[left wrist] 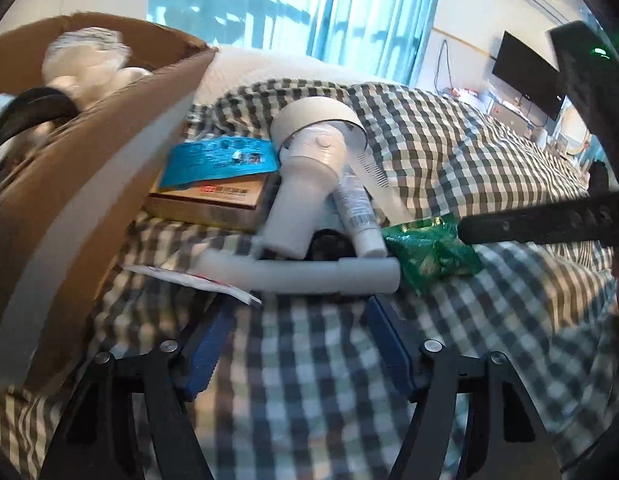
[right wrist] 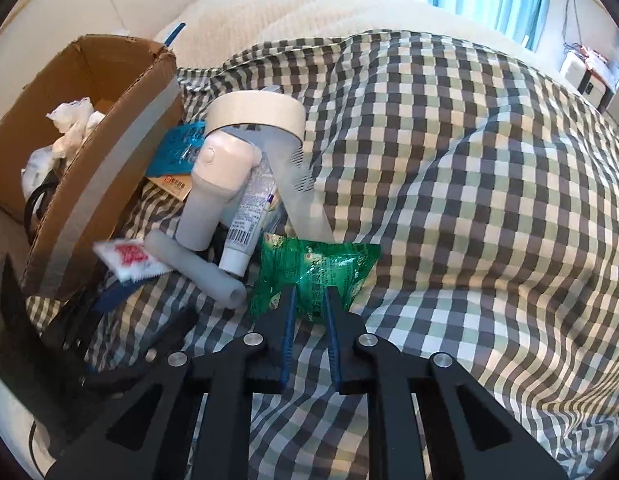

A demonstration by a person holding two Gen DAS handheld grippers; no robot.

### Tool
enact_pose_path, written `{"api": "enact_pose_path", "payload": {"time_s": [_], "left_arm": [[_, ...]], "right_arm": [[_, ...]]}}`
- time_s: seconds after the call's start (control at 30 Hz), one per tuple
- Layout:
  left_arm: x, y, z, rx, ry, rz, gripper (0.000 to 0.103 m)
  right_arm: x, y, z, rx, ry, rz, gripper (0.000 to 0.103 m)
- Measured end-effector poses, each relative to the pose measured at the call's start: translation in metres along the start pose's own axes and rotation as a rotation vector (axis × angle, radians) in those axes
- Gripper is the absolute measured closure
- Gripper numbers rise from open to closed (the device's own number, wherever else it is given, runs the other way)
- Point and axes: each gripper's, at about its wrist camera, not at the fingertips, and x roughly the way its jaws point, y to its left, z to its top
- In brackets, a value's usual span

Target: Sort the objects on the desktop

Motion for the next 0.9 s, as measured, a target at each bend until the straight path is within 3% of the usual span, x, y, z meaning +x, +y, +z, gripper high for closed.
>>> {"api": "enact_pose_path", "payload": {"time_s": [0.03,0.07,0.13,0.37,0.4,0.43,0.9], "left_arm": [[0.001,0.0,0.002,-0.01,-0.009,-0.003,0.028],[0.004,-0.001,0.005,-0.017,-0.01,-0.005,0.026],[0.01,-0.002,0.008,-0.025,-0.006,0.011,0.021],[0.022,0.004,0.014,-0.063,-0.009,-0.009,0.021],[0.021,0.003,0.013,-0.053,-0.009,-0.01,0.021],[0.021,0.001,0.012,-0.041,-0.007,-0.011,0.021],[0.014,-0.018,0.016,0.027,-0.01,-0.012,0.018]], "right_arm": [[0.001,-0.001,0.0,0.009,-0.001,-0.001,0.085],[0.002,-0.003,0.001,0.014,0.0,-0.005,0.064],[0.007,0.001,0.003,0.019,-0.009,-0.003,0.035],[0.042,0.006,0.01,0.005,0.081,-0.037,0.038],[0.044,0.006,0.01,0.0,0.083,-0.043,0.044],[0.046,0.006,0.011,-0.003,0.094,-0.04,0.066],[0.006,-0.002,0.001,0.009,0.047,-0.01,0.07]]}}
